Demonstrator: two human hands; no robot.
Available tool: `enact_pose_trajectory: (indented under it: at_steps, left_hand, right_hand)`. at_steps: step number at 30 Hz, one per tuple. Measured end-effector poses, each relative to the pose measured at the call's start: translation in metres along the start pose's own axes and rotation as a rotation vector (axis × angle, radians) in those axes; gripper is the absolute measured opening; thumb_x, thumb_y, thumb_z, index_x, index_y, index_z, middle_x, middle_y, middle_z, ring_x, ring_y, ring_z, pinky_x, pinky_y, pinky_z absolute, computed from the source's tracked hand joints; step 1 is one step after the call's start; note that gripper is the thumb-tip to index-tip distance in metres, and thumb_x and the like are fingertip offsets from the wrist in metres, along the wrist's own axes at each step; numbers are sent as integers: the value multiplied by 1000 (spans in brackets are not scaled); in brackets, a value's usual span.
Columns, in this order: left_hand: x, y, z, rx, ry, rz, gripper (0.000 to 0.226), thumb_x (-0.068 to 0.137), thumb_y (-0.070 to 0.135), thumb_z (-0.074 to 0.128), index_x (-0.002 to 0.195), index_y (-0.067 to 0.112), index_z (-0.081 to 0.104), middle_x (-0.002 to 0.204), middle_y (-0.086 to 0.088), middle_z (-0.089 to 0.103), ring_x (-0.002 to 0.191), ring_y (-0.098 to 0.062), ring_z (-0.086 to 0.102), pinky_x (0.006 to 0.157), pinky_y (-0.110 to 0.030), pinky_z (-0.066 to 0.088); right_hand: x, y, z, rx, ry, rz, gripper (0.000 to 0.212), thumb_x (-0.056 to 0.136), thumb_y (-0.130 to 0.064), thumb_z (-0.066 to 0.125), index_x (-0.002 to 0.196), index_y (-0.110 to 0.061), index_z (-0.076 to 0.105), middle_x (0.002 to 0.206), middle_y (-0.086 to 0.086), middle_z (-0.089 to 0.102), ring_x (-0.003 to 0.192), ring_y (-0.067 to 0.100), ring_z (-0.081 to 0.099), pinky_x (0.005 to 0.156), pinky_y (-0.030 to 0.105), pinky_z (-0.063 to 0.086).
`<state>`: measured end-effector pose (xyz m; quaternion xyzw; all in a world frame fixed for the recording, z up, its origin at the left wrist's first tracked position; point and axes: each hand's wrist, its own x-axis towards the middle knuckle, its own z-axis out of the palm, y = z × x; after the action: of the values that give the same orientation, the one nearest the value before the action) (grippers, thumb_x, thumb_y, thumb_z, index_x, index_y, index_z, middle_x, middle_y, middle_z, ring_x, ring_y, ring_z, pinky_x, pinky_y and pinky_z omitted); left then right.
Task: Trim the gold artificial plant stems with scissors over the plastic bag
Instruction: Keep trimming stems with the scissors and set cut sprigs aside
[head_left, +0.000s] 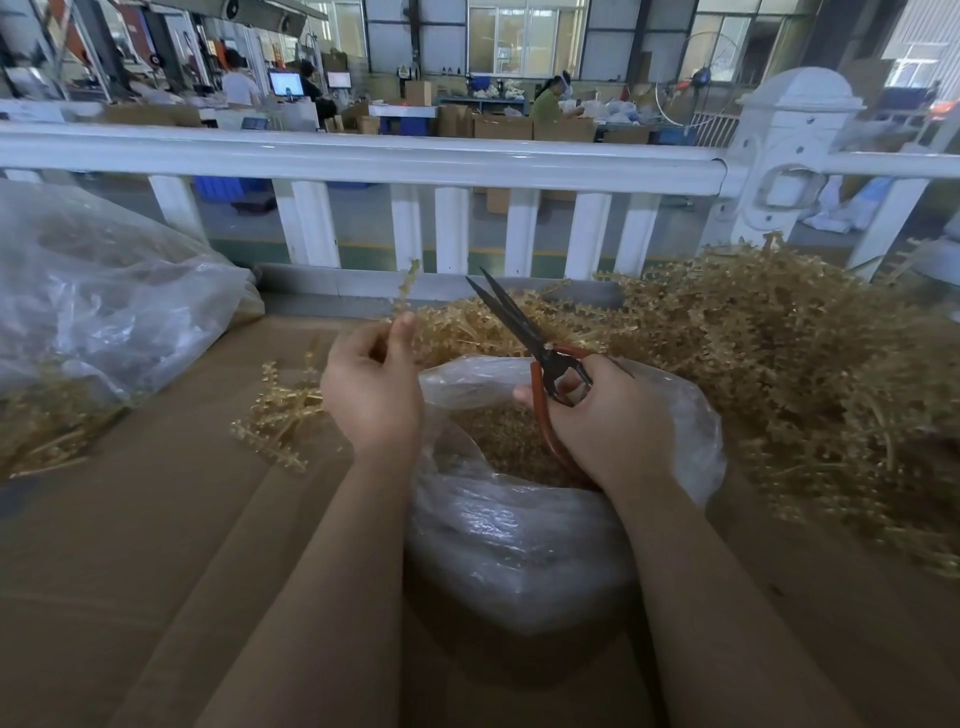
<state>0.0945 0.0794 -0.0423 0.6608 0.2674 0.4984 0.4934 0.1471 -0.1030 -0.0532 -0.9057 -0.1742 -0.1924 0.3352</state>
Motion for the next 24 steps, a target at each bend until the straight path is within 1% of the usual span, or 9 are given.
enact_pose_trajectory:
  at_steps: [3, 5, 7, 9, 13, 16, 19, 22, 24]
  left_hand:
    - [1, 5, 0, -283, -46, -86, 13, 89, 32, 73, 80, 22, 72, 100, -3, 60, 89, -10, 61, 91, -25, 51]
    - [2, 7, -2, -479, -72, -89, 16, 94, 25, 67, 79, 19, 69, 95, -8, 64, 89, -19, 61, 88, -30, 50]
    - [6, 7, -6, -643, -102, -137, 20, 99, 23, 60, 82, 17, 67, 86, -1, 69, 84, -17, 62, 79, -29, 52]
    - [9, 7, -10, -781, -169, -241, 20, 101, 26, 56, 88, 16, 66, 92, 2, 72, 91, -15, 67, 84, -29, 54]
    - [13, 6, -14, -947, -314, -358, 19, 101, 29, 52, 93, 18, 65, 103, 1, 73, 98, -14, 71, 87, -29, 55]
    - [13, 9, -15, -939, -420, -363, 17, 95, 30, 56, 91, 18, 66, 102, 0, 74, 95, -14, 71, 83, -27, 56]
    - [12, 13, -14, -932, -599, -354, 18, 88, 32, 59, 83, 19, 70, 103, -2, 75, 98, -16, 71, 84, -27, 58]
    - [11, 17, -11, -937, -772, -341, 19, 90, 28, 60, 78, 18, 71, 104, -7, 74, 94, -16, 72, 83, -26, 59]
    - [8, 19, -8, -911, -838, -345, 16, 88, 27, 63, 80, 15, 69, 102, -8, 74, 90, -16, 72, 78, -26, 59]
  right_hand:
    - [-1, 0, 0, 0, 13, -27, 48, 78, -78, 62, 83, -31, 59, 72, -19, 58, 67, -5, 52, 54, 17, 35]
    - [0, 0, -1, 0, 16, -32, 49, 77, -79, 62, 84, -30, 60, 72, -20, 58, 68, -5, 52, 54, 16, 35]
    - [0, -1, -2, -41, 31, -68, 51, 75, -82, 58, 83, -32, 59, 67, -22, 54, 64, -7, 48, 52, 16, 34]
    - [1, -3, -2, -110, 21, -111, 50, 74, -85, 55, 78, -34, 56, 61, -23, 48, 58, -8, 42, 48, 17, 31]
    - [2, -1, 3, -205, -54, -85, 56, 73, -87, 53, 74, -32, 54, 61, -16, 52, 56, -2, 47, 48, 22, 37]
    - [2, 0, 2, -88, -32, -11, 53, 75, -84, 58, 77, -31, 58, 65, -16, 57, 61, -2, 51, 50, 21, 36]
    - [2, -1, -3, 104, -21, 77, 45, 81, -73, 64, 83, -28, 65, 68, -12, 64, 64, 2, 58, 54, 23, 45]
    - [5, -5, -10, 431, -14, 167, 33, 83, -58, 73, 76, -27, 68, 60, -9, 67, 56, 4, 63, 51, 19, 44]
    - [6, -9, -14, 745, -51, 219, 29, 83, -49, 77, 75, -22, 71, 56, -4, 66, 44, 7, 56, 45, 21, 42]
